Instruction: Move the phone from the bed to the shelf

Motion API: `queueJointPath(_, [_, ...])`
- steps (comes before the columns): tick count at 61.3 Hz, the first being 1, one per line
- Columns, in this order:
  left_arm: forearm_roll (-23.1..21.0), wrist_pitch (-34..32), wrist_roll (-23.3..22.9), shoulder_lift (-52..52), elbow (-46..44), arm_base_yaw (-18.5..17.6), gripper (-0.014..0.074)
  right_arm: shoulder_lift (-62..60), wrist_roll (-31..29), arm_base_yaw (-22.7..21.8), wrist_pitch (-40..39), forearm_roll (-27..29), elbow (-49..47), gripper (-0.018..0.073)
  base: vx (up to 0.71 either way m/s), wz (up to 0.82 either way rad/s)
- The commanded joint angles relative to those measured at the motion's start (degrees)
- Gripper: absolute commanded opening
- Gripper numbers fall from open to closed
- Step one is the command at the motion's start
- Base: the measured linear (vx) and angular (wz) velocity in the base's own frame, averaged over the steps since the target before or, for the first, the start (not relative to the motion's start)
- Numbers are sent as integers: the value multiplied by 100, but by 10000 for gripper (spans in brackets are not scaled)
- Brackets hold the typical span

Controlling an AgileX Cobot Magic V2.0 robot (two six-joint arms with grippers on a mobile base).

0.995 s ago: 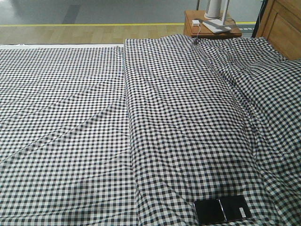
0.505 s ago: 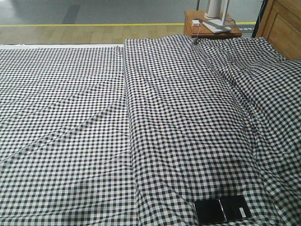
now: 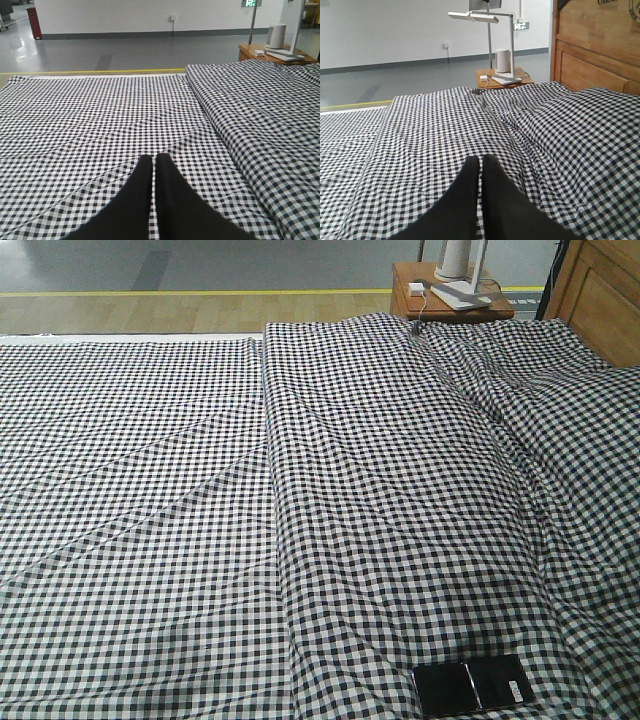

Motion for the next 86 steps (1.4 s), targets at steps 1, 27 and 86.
queueJointPath(1, [-36,-422,-22,-33,14,6,1,-28,1,-37,-514,-86,33,-4,0,0])
queueJointPath(27, [-36,-422,-22,-33,14,6,1,-28,-413,-37,-2657,-86,-187,-4,0,0])
queueJointPath(86, [-36,-422,-22,-33,14,6,1,3293,-728,-37,-287,-38,-4309,48,0,0])
